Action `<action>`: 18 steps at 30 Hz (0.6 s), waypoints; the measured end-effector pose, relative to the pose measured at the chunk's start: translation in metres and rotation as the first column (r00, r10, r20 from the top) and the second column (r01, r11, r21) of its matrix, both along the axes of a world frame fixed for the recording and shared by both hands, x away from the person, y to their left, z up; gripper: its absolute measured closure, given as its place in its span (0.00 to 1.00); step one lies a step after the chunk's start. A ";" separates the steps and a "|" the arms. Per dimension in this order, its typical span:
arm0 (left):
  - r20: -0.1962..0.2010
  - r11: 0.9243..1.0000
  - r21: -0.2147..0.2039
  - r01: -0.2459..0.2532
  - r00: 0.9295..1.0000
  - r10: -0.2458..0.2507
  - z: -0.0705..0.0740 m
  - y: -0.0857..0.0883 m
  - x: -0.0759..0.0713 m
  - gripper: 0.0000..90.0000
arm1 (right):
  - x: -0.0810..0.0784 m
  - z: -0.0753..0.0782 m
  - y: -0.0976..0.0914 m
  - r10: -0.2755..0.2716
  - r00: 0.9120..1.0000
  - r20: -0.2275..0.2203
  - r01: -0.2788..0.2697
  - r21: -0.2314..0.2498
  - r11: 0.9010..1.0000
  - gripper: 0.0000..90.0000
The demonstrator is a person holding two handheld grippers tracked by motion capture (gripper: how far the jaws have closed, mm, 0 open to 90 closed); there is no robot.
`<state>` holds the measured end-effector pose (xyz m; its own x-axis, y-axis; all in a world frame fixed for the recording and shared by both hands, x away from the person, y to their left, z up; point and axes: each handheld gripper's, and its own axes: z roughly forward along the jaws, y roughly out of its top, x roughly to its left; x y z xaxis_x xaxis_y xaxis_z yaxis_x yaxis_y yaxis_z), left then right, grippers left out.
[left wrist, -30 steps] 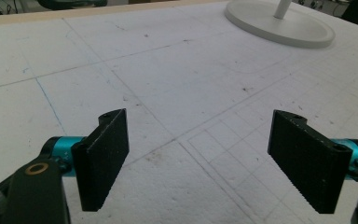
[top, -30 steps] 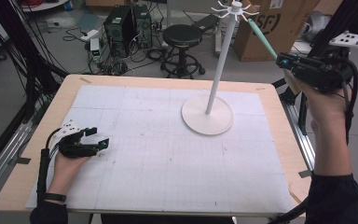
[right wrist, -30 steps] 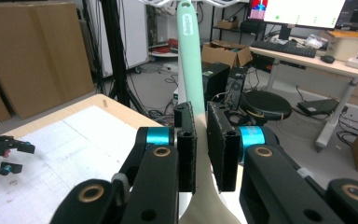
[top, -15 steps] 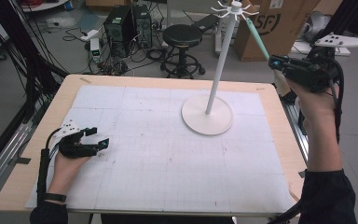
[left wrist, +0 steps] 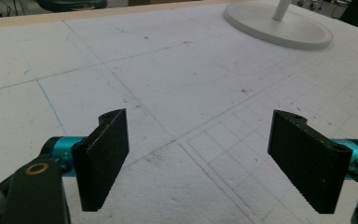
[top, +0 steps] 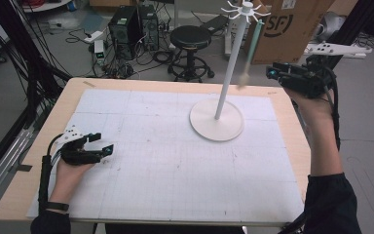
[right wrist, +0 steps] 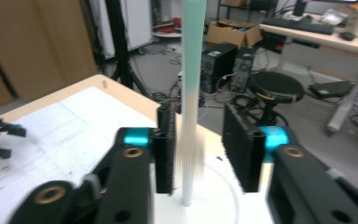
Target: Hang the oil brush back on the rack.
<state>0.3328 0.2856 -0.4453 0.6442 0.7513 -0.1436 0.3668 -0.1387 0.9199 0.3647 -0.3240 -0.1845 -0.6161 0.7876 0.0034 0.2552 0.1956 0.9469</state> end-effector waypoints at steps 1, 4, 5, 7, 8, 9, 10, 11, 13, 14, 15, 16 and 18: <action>0.002 1.000 -0.001 0.000 1.000 0.000 0.000 0.001 0.000 0.23 | -0.001 -0.003 0.000 -0.001 1.000 0.003 0.001 0.003 1.000 0.60; 0.011 1.000 -0.009 -0.006 1.000 0.006 0.001 0.002 0.000 0.23 | -0.005 -0.013 -0.004 0.010 1.000 0.003 -0.011 0.012 1.000 0.49; 0.013 1.000 -0.008 -0.007 1.000 0.007 0.001 0.003 0.000 0.23 | -0.007 -0.017 -0.006 0.010 1.000 0.004 -0.011 0.010 1.000 0.46; 0.017 1.000 -0.012 -0.009 1.000 0.010 0.002 0.003 0.000 0.23 | -0.013 -0.027 -0.010 0.021 1.000 0.008 -0.021 0.009 1.000 0.42; 0.017 1.000 -0.010 -0.009 1.000 0.009 0.003 0.004 0.000 0.23 | -0.015 -0.032 -0.012 0.029 1.000 0.009 -0.029 0.008 1.000 0.40; 0.018 1.000 -0.009 -0.010 1.000 0.010 0.003 0.004 -0.001 0.23 | -0.018 -0.037 -0.014 0.031 0.999 0.015 -0.031 0.006 1.000 0.38; 0.017 1.000 -0.012 -0.012 1.000 0.013 0.003 0.004 -0.001 0.23 | -0.021 -0.043 -0.016 0.032 0.999 0.014 -0.032 0.002 0.999 0.35; 0.017 1.000 -0.013 -0.017 1.000 0.017 0.003 0.004 -0.001 0.23 | -0.024 -0.049 -0.018 0.032 0.999 0.014 -0.032 0.002 0.999 0.33; 0.016 1.000 -0.012 -0.018 1.000 0.018 0.003 0.004 -0.001 0.23 | -0.029 -0.062 -0.022 0.036 0.999 0.016 -0.036 0.003 0.999 0.32; 0.015 1.000 -0.011 -0.018 1.000 0.018 0.003 0.004 -0.001 0.23 | -0.031 -0.069 -0.023 0.035 0.999 0.014 -0.035 0.009 0.999 0.31; 0.016 1.000 -0.007 -0.021 1.000 0.021 0.004 0.004 -0.001 0.24 | -0.032 -0.076 -0.024 0.037 0.999 0.009 -0.037 0.008 0.999 0.30; 0.017 1.000 -0.007 -0.020 1.000 0.020 0.004 0.004 -0.001 0.23 | -0.034 -0.083 -0.026 0.039 0.999 0.006 -0.039 0.006 0.999 0.29; 0.016 1.000 -0.008 -0.021 1.000 0.021 0.004 0.004 -0.002 0.23 | -0.036 -0.097 -0.027 0.031 0.999 -0.007 -0.031 -0.005 1.000 0.28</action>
